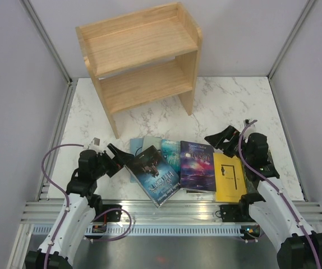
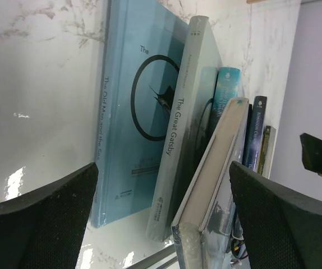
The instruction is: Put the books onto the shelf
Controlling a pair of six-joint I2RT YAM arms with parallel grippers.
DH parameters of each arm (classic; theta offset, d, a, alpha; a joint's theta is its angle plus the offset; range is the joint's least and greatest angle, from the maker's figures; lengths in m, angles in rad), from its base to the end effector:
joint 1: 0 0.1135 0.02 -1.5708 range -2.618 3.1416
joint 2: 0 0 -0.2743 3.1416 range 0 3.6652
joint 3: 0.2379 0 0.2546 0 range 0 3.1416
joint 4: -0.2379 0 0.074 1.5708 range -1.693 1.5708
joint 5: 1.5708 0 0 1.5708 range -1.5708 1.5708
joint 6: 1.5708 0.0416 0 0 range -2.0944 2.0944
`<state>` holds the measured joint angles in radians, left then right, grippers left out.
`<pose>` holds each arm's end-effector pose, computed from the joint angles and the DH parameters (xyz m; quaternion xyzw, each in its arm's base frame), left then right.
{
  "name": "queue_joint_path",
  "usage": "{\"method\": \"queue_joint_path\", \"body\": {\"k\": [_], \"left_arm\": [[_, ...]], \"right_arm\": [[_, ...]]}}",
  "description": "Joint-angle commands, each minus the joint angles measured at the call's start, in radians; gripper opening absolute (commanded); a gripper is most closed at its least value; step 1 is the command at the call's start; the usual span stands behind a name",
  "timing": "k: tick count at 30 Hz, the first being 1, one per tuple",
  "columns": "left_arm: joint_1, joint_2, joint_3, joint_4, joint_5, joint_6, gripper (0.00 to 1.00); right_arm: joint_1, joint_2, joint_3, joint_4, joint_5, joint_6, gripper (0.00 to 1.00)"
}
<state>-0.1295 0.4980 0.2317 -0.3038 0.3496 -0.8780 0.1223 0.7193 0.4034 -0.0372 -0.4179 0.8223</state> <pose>0.1258 -0.0308 0.1763 -0.2382 0.8347 -0.3617 0.3401 0.1692 0.0378 0.2356 0.1637 0.7945 0.4061 0.4208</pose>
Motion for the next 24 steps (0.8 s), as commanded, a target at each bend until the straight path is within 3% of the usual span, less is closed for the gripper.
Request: {"method": "queue_joint_path", "body": {"k": [1,9,18,21,22,24], "left_arm": [[0.002,-0.003,-0.026,0.121,0.091,-0.062,1.00],[-0.027,0.002,-0.058,0.192,0.132,-0.076,1.00],[-0.110,0.051,-0.081,0.299,0.137,-0.099,0.89],[-0.142,0.085,-0.077,0.354,0.126,-0.101,0.64],[-0.154,0.094,-0.074,0.362,0.120,-0.101,0.48],[-0.162,0.117,-0.068,0.394,0.115,-0.101,0.32]], "right_arm": [[0.002,0.034,-0.015,0.066,-0.009,-0.026,0.98],[0.000,0.058,-0.044,0.089,0.002,-0.041,0.98],[0.002,0.074,-0.075,0.117,0.002,-0.038,0.98],[0.002,0.071,-0.083,0.120,0.002,-0.038,0.98],[0.004,0.068,-0.086,0.120,0.001,-0.038,0.97],[0.000,0.063,-0.090,0.122,-0.002,-0.038,0.98]]}}
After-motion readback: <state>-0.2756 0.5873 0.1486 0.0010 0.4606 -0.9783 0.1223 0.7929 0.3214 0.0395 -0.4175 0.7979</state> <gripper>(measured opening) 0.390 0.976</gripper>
